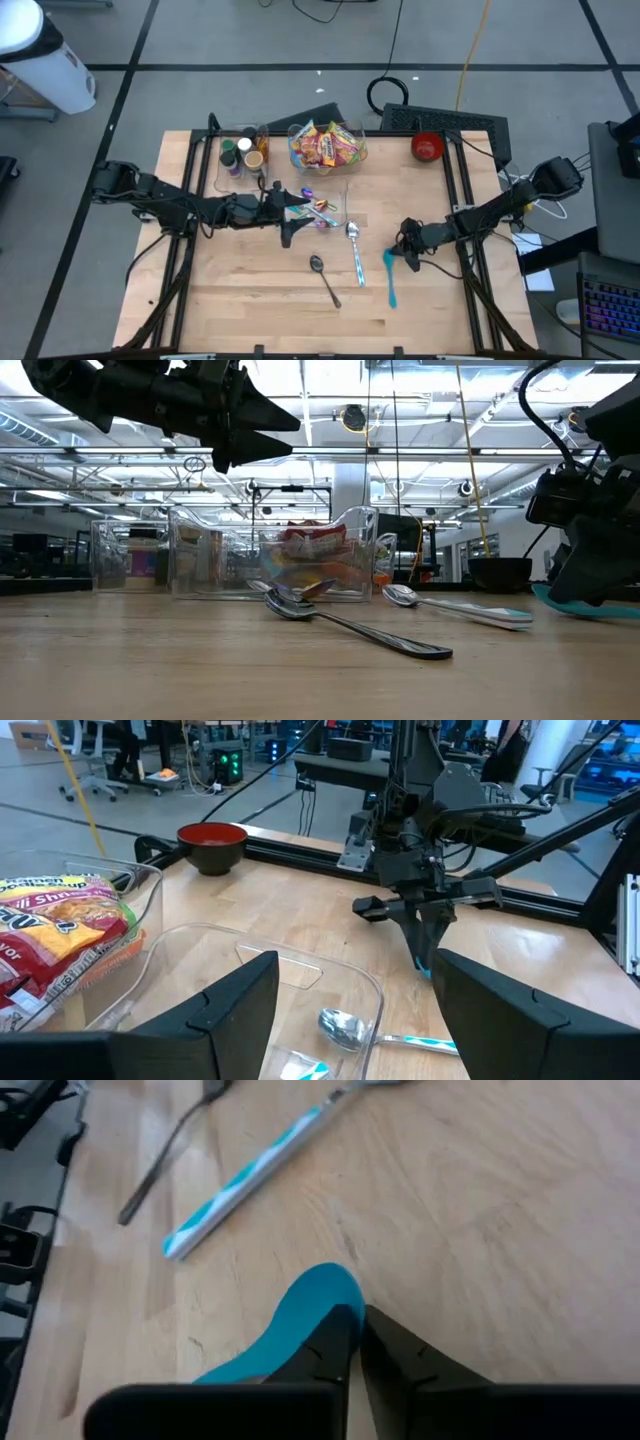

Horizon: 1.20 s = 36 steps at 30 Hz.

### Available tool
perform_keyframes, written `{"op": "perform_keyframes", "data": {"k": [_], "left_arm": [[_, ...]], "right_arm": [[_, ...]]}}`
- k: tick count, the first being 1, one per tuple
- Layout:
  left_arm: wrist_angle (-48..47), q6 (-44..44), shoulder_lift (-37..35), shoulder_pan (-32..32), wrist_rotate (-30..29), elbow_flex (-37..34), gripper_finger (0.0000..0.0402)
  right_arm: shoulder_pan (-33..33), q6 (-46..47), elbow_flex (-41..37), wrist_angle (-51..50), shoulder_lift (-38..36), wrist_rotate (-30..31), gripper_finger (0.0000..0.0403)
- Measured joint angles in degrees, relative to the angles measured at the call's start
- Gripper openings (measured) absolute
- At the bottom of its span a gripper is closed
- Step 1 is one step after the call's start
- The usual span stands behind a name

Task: Pick & Place Food Item
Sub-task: Put the blue baby spoon into the bottom transparent bin

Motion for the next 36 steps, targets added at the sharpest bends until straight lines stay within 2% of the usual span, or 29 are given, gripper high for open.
{"op": "perform_keyframes", "data": {"k": [4, 7, 11, 15, 19, 23, 28, 31, 36], "left_arm": [[0.00, -0.03, 0.00, 0.00, 0.01, 0.00, 0.0271], [0.00, -0.01, 0.00, 0.00, 0.01, 0.00, 0.0271], [0.32, 0.01, 0.00, 0.00, 0.01, 0.00, 0.0271], [0.48, 0.03, 0.00, 0.00, 0.03, 0.00, 0.0271], [1.01, -0.96, 0.00, 0.00, 0.04, 0.00, 0.0271], [3.26, -1.35, 0.05, 0.00, 0.08, 0.00, 0.0271], [8.48, -0.98, 1.89, 0.00, 1.91, 0.00, 0.0271], [10.86, -0.82, 4.07, 0.00, 2.73, 0.05, 0.0271], [10.71, 0.60, 8.49, 0.11, 2.59, 3.84, 0.0271]], "right_arm": [[-0.02, -5.31, 0.15, 8.73, -0.20, 0.19, 0.0004], [-0.02, -10.18, 1.74, 11.55, -1.47, 0.63, 0.0002], [-0.08, -18.37, 6.75, 11.58, -4.26, 2.29, 0.0001], [-0.77, -29.52, 13.49, 6.36, -6.40, 4.64, 0.0001], [-1.77, -40.03, 19.79, 1.35, -6.90, 13.18, 0.0001], [-3.55, -47.27, 22.69, 3.68, -5.76, 20.76, 0.0001], [-5.72, -52.43, 22.80, 9.43, -3.36, 22.35, 0.0000], [-6.40, -55.75, 22.79, 12.97, -1.85, 25.76, 0.0000], [-7.39, -58.63, 22.80, 17.28, -0.02, 27.82, 0.0000]]}}
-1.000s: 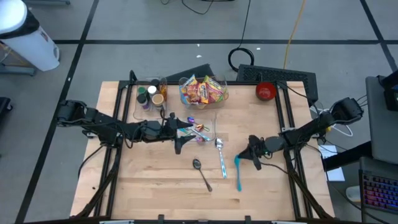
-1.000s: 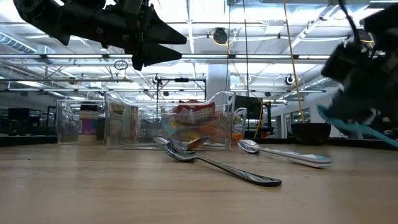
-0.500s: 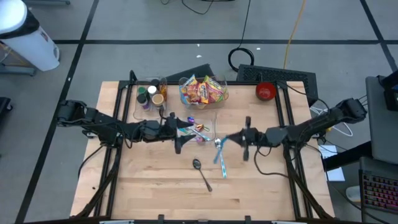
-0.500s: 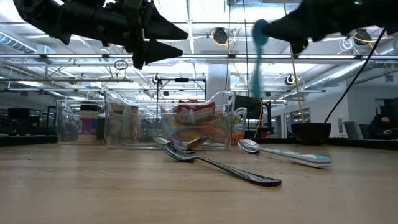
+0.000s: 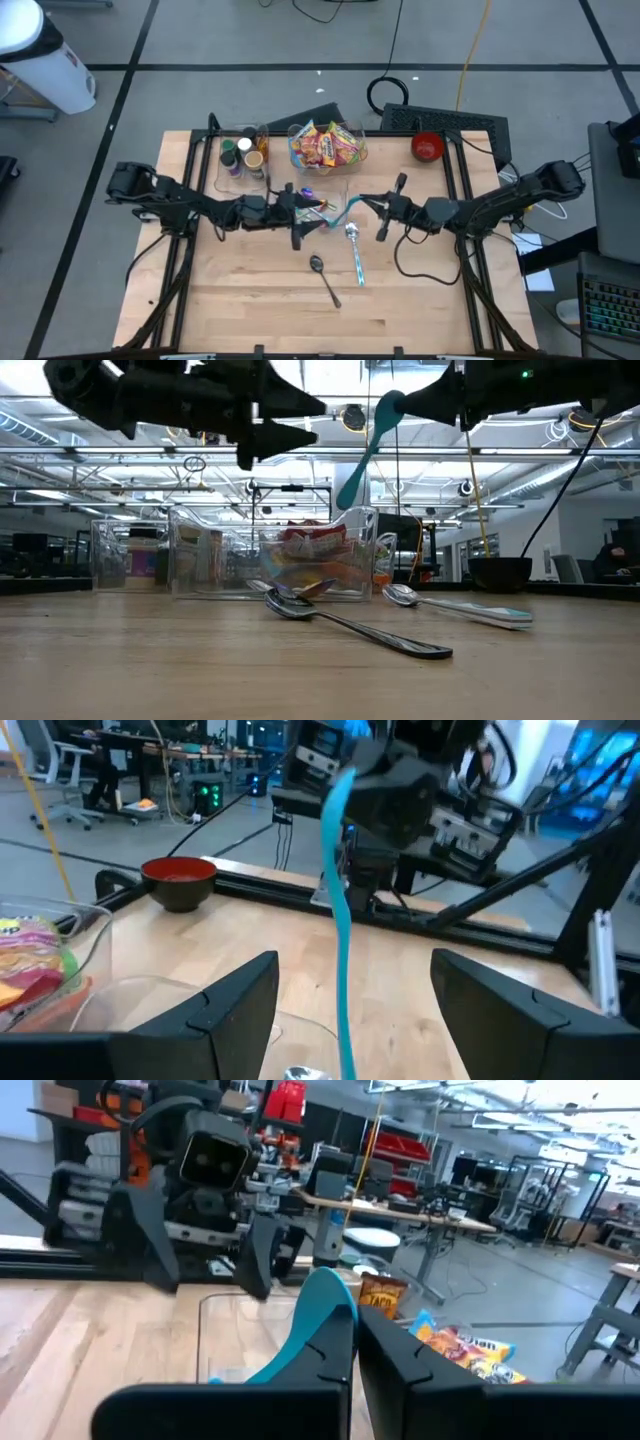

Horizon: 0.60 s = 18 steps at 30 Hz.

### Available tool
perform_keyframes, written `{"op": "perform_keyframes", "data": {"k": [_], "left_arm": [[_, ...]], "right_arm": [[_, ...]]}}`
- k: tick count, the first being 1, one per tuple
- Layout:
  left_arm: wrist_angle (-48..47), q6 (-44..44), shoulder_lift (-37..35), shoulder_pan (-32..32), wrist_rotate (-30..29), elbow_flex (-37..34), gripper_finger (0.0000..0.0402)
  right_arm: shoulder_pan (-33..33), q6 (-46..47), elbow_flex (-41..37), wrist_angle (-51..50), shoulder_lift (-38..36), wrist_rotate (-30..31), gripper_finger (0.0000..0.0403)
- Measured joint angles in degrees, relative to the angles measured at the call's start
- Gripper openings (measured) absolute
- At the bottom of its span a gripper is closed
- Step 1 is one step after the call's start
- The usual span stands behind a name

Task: Pick & Place Food Item
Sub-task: Put the blue baby spoon into the bottom transparent bin

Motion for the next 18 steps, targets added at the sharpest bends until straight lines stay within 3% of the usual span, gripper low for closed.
{"op": "perform_keyframes", "data": {"k": [6, 11, 18], "left_arm": [[-3.63, 4.58, 6.08, 0.00, -0.15, 7.15, 0.0271], [-6.06, 5.52, 10.49, 0.00, -3.79, 12.56, 0.0271], [-7.48, 6.23, 12.90, 0.00, -4.52, 15.09, 0.0266]], "right_arm": [[-0.17, -2.35, -0.01, 3.10, 0.57, -0.03, 0.0000], [0.57, -2.68, -0.01, 3.48, 0.55, -0.15, 0.0000], [2.20, -5.73, -0.01, 5.55, 0.50, -0.03, 0.0000]]}}
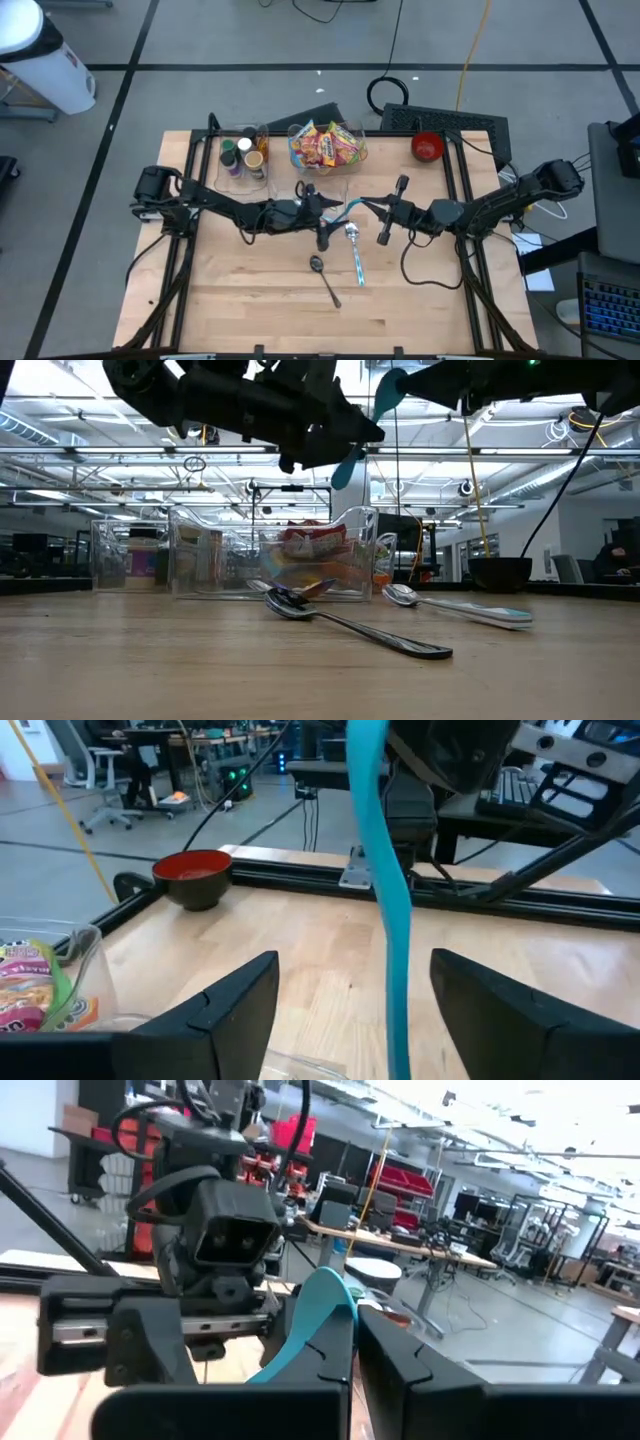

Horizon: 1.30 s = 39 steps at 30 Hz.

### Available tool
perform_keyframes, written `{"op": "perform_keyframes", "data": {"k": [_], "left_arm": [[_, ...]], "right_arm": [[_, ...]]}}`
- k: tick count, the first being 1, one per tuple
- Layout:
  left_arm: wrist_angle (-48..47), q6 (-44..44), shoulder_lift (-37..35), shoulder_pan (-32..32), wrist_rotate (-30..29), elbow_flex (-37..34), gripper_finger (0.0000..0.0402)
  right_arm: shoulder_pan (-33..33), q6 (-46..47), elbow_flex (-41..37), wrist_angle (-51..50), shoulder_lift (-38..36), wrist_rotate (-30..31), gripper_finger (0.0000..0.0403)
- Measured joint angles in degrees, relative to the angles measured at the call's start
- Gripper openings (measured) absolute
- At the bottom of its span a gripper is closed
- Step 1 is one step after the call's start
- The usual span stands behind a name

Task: Pick & Place Food Item
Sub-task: Put the blue baby spoon into the bottom transparent bin

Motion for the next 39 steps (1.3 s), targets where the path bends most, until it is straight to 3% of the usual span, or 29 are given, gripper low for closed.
{"op": "perform_keyframes", "data": {"k": [4, 11, 13, 20, 25, 27, 30, 34, 39], "left_arm": [[0.03, -0.02, -0.02, 0.04, -0.05, -0.02, 0.0215], [-0.09, -0.08, -0.03, 0.00, 0.28, -0.02, 0.0041], [-0.11, 0.50, -0.04, -0.02, 0.41, -0.02, 0.0016], [-11.86, 0.90, -5.31, 0.04, -1.57, -0.06, 0.0013], [-24.68, 2.81, -11.94, -0.99, -12.48, -0.07, 0.0019], [-28.25, 3.42, -13.53, -1.31, -14.05, -0.38, 0.0017], [-28.53, 4.96, -14.74, -1.41, -12.95, -3.30, 0.0010], [-19.29, 4.09, -14.59, 0.29, -9.04, -10.23, 0.0016], [-14.78, 1.17, -14.56, 4.27, -0.50, -16.79, 0.0010]], "right_arm": [[0.33, -1.02, 0.00, -0.08, 0.03, 0.01, 0.0000], [0.28, -1.04, 0.00, -0.65, 0.03, 0.21, 0.0000], [0.26, -0.92, 0.00, -0.75, 0.03, 0.49, 0.0001], [0.30, 4.08, 0.00, -5.32, -0.59, 2.99, 0.0058], [0.24, 8.25, 0.00, -8.12, -2.30, 4.83, 0.0123], [0.24, 8.29, 0.00, -9.19, -3.09, 4.83, 0.0143], [0.24, 8.31, 0.00, -9.08, -3.31, 4.78, 0.0164], [0.24, 8.54, 0.00, -10.04, -3.31, 4.76, 0.0175], [-0.13, 9.34, 0.00, -10.75, -3.29, 4.76, 0.0170]]}}
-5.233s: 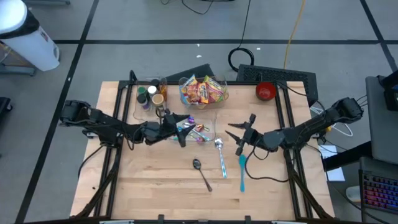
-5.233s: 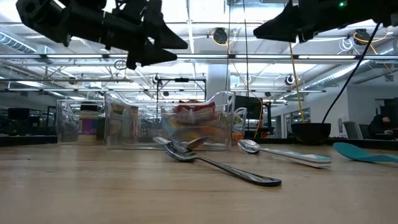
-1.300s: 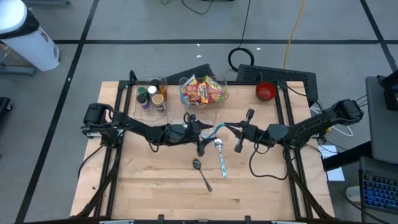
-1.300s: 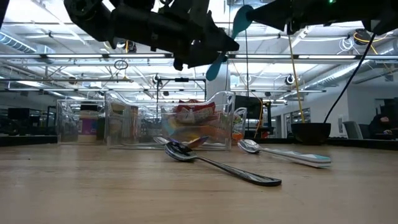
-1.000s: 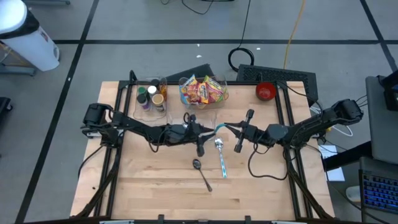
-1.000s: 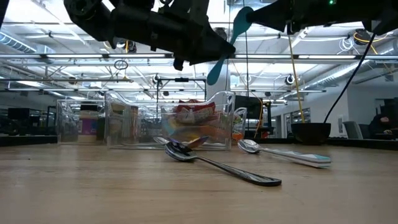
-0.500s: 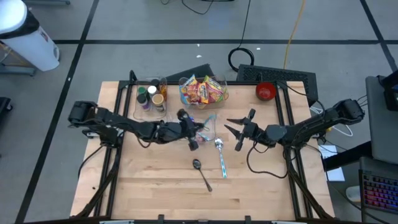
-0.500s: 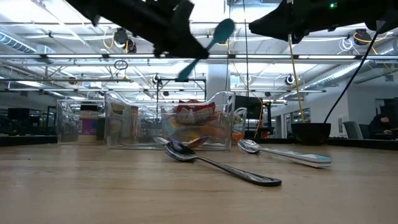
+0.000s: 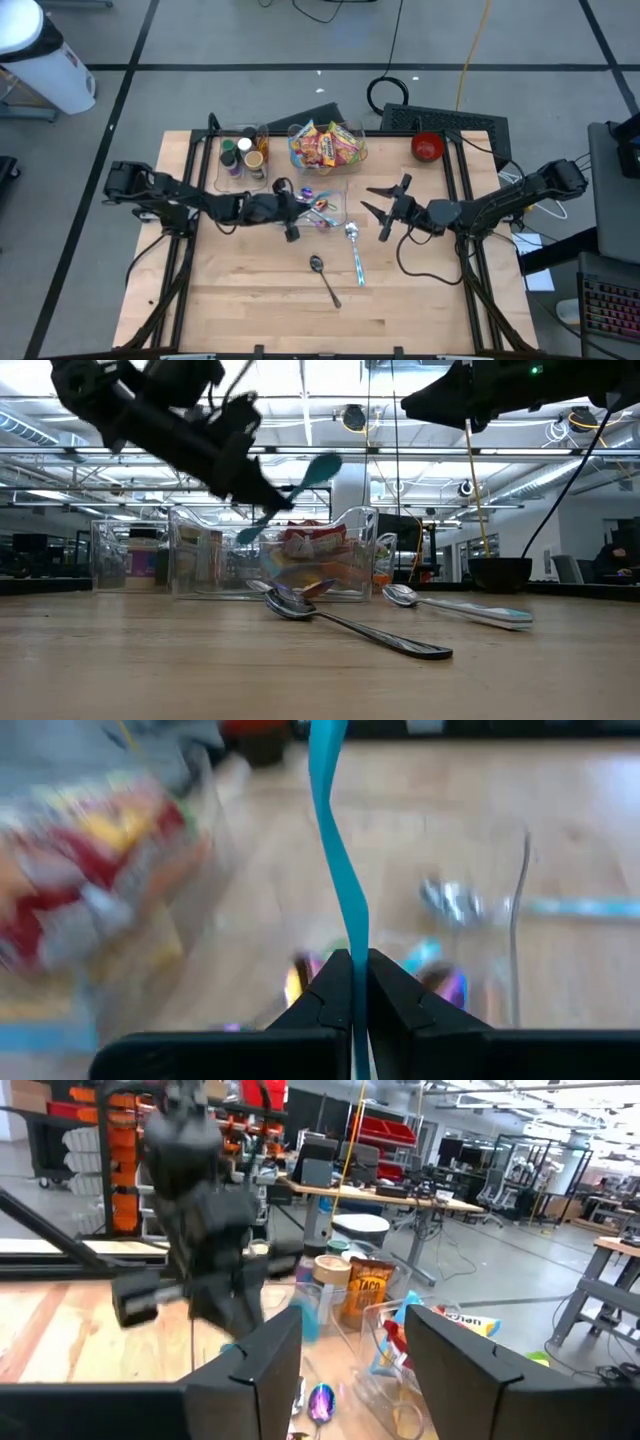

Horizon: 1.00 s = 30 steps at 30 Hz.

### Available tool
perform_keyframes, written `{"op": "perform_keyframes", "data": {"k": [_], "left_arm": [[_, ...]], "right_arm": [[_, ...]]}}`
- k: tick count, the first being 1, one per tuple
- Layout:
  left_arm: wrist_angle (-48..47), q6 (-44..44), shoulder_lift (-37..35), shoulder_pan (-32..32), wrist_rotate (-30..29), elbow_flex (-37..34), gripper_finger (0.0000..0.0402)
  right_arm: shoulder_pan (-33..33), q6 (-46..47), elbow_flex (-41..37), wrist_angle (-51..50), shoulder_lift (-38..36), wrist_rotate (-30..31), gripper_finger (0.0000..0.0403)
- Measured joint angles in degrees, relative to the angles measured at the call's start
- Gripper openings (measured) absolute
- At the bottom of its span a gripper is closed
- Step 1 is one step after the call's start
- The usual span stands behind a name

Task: Pick & Place Food Item
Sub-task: Put the blue baby spoon into the bottom transparent bin, then put the blue and white spoon into the bottom transparent bin

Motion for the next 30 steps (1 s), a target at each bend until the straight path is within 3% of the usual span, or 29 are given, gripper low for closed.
{"op": "perform_keyframes", "data": {"k": [6, 13, 20, 25, 30], "left_arm": [[-3.41, -4.16, 0.50, 2.45, 5.00, -1.39, 0.0034], [-2.91, -5.25, 0.48, 2.36, 1.92, -1.35, 0.0075], [-2.89, -8.24, 0.48, 2.38, -1.80, -1.35, 0.0158], [-1.14, -9.17, -1.65, 2.38, -0.41, -1.35, 0.0215], [-0.23, -8.70, -7.35, 2.37, 6.17, -1.33, 0.0244]], "right_arm": [[-0.48, 0.44, 0.00, -0.03, 0.02, -0.20, 0.0166], [-0.46, 0.68, 0.00, -0.05, 0.02, -0.23, 0.0171], [-0.49, 2.65, -0.01, -1.75, 0.02, -0.24, 0.0171], [-1.88, 8.34, 0.00, -5.67, 0.02, -0.51, 0.0177], [-5.69, 15.83, 0.00, -10.91, 0.02, -8.89, 0.0178]]}}
